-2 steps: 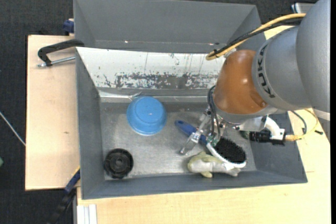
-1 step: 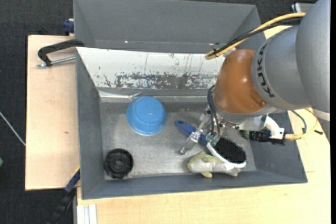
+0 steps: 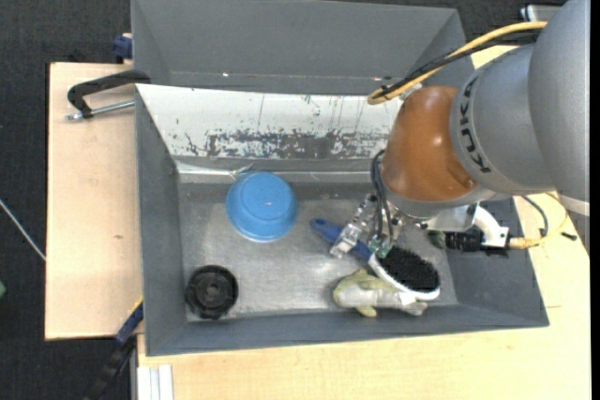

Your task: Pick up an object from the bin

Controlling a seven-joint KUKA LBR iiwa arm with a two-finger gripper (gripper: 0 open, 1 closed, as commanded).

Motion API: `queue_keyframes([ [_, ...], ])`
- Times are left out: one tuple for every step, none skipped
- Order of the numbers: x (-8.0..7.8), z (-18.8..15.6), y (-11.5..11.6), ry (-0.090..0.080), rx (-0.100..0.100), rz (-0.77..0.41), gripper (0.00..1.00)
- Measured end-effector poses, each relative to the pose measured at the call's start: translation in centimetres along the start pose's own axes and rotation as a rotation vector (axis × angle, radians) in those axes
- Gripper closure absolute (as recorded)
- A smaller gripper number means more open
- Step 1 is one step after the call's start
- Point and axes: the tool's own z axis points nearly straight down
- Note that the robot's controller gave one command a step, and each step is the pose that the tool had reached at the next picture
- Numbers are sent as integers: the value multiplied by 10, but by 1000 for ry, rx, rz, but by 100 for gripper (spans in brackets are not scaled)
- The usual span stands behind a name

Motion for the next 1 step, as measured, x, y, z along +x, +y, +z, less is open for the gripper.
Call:
queue_keyframes([
  [-1, -9, 1, 3, 1, -2, 100],
])
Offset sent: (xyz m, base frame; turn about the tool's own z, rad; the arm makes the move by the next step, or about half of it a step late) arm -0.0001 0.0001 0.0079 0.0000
